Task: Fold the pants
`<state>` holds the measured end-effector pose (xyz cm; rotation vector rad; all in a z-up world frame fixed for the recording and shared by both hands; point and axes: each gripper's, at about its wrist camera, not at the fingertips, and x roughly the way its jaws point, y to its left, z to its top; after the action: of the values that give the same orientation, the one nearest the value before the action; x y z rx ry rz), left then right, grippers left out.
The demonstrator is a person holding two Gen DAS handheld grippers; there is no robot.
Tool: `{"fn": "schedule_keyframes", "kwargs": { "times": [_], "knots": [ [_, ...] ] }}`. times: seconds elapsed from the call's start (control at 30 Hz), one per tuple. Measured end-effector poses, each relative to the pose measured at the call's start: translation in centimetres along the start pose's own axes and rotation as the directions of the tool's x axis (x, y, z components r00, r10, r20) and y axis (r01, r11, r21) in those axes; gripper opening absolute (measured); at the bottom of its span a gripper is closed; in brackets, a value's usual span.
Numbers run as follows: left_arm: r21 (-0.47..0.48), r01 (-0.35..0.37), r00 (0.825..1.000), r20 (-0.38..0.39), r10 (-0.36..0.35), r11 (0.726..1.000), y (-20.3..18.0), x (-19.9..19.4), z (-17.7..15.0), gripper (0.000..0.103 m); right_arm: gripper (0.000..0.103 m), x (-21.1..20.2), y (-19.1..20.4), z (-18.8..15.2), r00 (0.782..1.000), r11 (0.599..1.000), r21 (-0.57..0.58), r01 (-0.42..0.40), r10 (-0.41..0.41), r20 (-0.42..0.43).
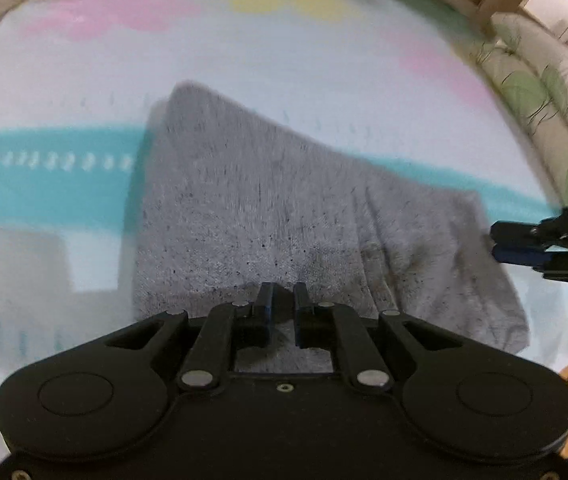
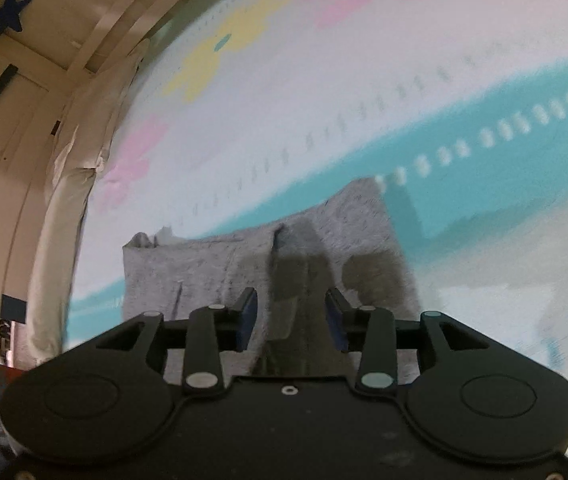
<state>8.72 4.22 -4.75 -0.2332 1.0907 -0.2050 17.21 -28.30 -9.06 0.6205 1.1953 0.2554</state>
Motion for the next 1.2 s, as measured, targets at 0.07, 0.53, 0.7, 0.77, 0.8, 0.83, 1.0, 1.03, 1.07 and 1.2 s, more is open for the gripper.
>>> {"fn": "schedule_keyframes", "kwargs": {
  "times": [0.07, 0.53, 0.7, 0.77, 0.8, 0.83, 1.0, 1.03, 1.07, 1.2],
  "knots": [
    [0.022, -0.009, 1.000, 0.013, 0.009, 1.000, -0.4, 0.1, -0.1, 0.012, 0.043, 0.8, 0.2, -0.3, 1.000, 1.000, 0.012, 0.003, -0.002, -0.025],
    [0.034, -0.062, 0.984, 0.171, 0.056, 0.997, 1.7, -5.3, 1.3, 0.014, 0.046, 5.8, 2.1, -1.6, 0.990, 0.997, -0.039, -0.061, 0.056, -0.130],
    [0.081, -0.073, 0.978, 0.203, 0.055, 0.994, 1.5, -7.5, -0.1, 0.014, 0.014, 5.3, 6.0, -1.7, 0.995, 0.979, -0.202, 0.012, -0.032, -0.097],
    [0.116, -0.068, 0.976, 0.212, 0.042, 0.991, 0.8, -8.1, -0.6, 0.014, 0.013, 4.1, 7.6, -1.4, 0.998, 0.975, -0.224, 0.011, -0.025, -0.062],
    [0.138, -0.070, 0.975, 0.219, 0.038, 0.988, 0.4, -8.4, -1.0, 0.014, 0.012, 3.4, 8.1, -1.2, 0.999, 0.977, -0.215, -0.006, -0.004, -0.044],
    [0.164, -0.071, 0.974, 0.224, 0.032, 0.984, -0.1, -8.7, -1.3, 0.015, 0.011, 2.7, 8.6, -0.8, 1.000, 0.979, -0.204, -0.023, 0.019, -0.023],
    [0.285, -0.068, 0.982, 0.189, 0.013, 0.956, -2.0, -8.3, -3.1, 0.018, 0.010, 0.1, 10.4, 0.6, 0.998, 0.978, -0.206, -0.030, 0.040, 0.044],
    [0.299, -0.057, 0.985, 0.172, 0.005, 0.952, -2.2, -8.1, -3.4, 0.019, 0.010, -0.3, 10.6, 0.8, 0.998, 0.978, -0.208, -0.022, 0.033, 0.052],
    [0.307, -0.046, 0.988, 0.156, -0.003, 0.951, -2.3, -7.9, -3.7, 0.020, 0.010, -0.7, 10.6, 0.9, 0.998, 0.978, -0.207, -0.011, 0.025, 0.061],
    [0.315, -0.017, 0.996, 0.089, -0.012, 0.949, -2.6, -6.9, -4.7, 0.022, 0.009, -1.6, 9.3, 1.2, 0.995, 0.981, -0.186, 0.061, -0.045, 0.091]
  ]
}}
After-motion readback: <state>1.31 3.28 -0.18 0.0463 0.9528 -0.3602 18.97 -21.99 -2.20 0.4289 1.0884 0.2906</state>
